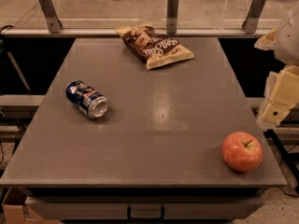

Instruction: Place pepsi can upright

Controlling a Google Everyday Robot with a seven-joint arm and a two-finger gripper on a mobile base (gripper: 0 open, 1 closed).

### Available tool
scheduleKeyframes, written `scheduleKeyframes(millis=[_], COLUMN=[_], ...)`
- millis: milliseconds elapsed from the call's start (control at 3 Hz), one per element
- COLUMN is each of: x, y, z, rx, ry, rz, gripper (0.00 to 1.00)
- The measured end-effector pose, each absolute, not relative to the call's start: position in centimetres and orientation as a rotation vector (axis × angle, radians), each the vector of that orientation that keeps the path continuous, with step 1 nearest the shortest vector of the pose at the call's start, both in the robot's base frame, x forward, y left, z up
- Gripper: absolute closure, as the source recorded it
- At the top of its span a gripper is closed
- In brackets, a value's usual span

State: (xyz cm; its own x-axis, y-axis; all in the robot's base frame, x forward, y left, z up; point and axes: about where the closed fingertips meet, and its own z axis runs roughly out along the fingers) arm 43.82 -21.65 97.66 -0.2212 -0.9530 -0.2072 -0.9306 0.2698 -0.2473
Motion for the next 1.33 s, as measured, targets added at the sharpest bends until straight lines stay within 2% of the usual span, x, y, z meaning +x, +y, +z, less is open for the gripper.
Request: scheduleKeyframes(millis=[667,1000,1333], x=[45.4,48.7,51.6], y=[-20.3,-15.6,-6.9], z=[97.3,95.6,94.1], rx=[-1.755,-1.796,-1.821], ry=[2.182,2.129,2.089], rz=[-0.073,-0.032,0.044], gripper=[0.00,0.00,0.00])
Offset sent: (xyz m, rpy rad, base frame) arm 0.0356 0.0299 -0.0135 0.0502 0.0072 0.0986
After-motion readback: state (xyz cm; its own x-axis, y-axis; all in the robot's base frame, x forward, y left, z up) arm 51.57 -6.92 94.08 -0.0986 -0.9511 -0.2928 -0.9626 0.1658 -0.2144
